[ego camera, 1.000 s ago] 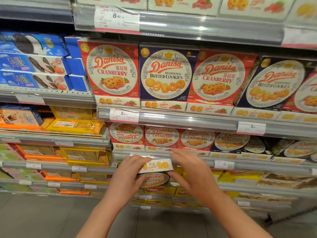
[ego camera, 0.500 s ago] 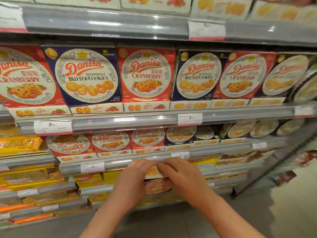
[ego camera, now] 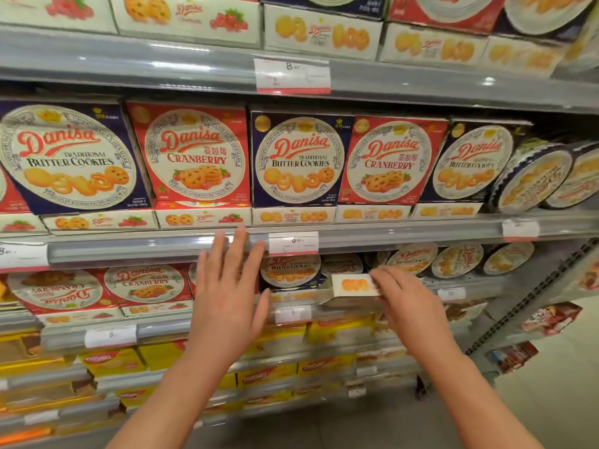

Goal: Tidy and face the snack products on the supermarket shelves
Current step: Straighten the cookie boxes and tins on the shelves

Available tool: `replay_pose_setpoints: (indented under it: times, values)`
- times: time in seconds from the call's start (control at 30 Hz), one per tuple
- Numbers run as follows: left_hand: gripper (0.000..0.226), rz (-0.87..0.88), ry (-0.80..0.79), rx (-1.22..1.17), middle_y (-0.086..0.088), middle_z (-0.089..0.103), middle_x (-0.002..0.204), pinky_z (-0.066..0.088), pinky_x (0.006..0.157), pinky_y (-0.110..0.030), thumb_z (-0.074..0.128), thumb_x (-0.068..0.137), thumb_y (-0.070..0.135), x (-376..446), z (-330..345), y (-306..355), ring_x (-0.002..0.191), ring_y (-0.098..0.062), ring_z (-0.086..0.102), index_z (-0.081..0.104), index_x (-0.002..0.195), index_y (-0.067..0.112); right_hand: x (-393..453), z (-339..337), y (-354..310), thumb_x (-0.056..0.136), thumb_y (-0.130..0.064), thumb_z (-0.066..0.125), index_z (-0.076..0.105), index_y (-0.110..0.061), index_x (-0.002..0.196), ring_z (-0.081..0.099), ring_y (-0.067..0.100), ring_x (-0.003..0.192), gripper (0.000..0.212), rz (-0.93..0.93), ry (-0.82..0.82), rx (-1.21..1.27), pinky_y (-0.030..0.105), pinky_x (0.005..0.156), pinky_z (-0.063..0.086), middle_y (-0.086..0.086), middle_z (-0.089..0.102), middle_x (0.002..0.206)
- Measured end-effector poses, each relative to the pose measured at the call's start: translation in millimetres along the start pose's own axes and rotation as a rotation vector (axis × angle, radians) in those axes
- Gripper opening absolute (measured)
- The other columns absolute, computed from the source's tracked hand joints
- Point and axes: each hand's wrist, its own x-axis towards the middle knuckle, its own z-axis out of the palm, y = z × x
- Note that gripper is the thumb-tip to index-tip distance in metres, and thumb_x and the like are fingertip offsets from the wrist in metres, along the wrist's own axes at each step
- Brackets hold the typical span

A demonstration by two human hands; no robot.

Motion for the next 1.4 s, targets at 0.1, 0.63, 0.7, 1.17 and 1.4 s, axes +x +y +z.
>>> replay_pose_setpoints:
  times: [0.1, 0.63, 0.7, 1.17, 1.4]
  values:
    - [0.086, -0.054, -0.061, 0.083, -0.009, 0.0, 0.169, 0.016, 0.12, -0.064, 0.061, 0.089, 0.046, 9.1, 8.4, 4.6, 0.155, -0.038, -0.004, 0.02, 0.16, 0.019, 8.2, 4.9, 20.3, 0.067, 0.004, 0.084, 0.066, -0.011, 0.125, 0.065, 0.027, 0.112, 0.063, 0.014, 0.02, 0.038, 0.038, 0.083, 0.058, 0.005, 0.068, 0.125]
    - [0.088, -0.044, -0.024, 0.193, -0.007, 0.0, 0.17, 0.017, 0.119, -0.065, 0.061, 0.089, 0.05, 10.6, 27.6, -2.8, 0.155, -0.039, 0.002, 0.017, 0.161, 0.023, 44.2, 45.8, 37.2, 0.069, 0.001, 0.082, 0.067, -0.011, 0.121, 0.065, 0.03, 0.099, 0.055, -0.065, 0.096, -0.011, 0.037, 0.075, 0.055, 0.006, 0.07, 0.111]
    - [0.086, -0.037, -0.019, 0.191, -0.007, 0.0, 0.17, 0.017, 0.119, -0.065, 0.059, 0.09, 0.049, 9.9, 28.0, -3.2, 0.155, -0.039, 0.002, 0.017, 0.161, 0.022, 47.8, 48.6, 38.6, 0.07, -0.002, 0.082, 0.068, -0.01, 0.119, 0.066, 0.032, 0.094, 0.051, -0.061, 0.099, -0.02, 0.038, 0.075, 0.056, 0.008, 0.071, 0.107]
    - [0.079, -0.026, -0.043, 0.235, -0.008, 0.002, 0.17, 0.018, 0.118, -0.064, 0.04, 0.092, 0.058, 10.6, 26.0, -3.2, 0.154, -0.041, 0.006, 0.02, 0.16, 0.022, 92.1, 53.9, 27.9, 0.097, -0.036, 0.059, 0.053, -0.021, 0.073, 0.067, 0.028, 0.076, 0.03, 0.083, -0.218, -0.104, 0.033, 0.06, 0.046, 0.0, 0.059, 0.074]
    - [0.077, -0.042, -0.052, 0.23, -0.008, 0.004, 0.169, 0.019, 0.118, -0.064, 0.039, 0.092, 0.058, 11.8, 22.2, -1.0, 0.154, -0.04, 0.008, 0.021, 0.159, 0.023, 102.6, 57.7, 24.8, 0.095, -0.032, 0.061, 0.063, -0.018, 0.099, 0.066, 0.03, 0.093, 0.014, 0.194, -0.208, 0.029, 0.035, 0.063, 0.045, 0.004, 0.064, 0.094]
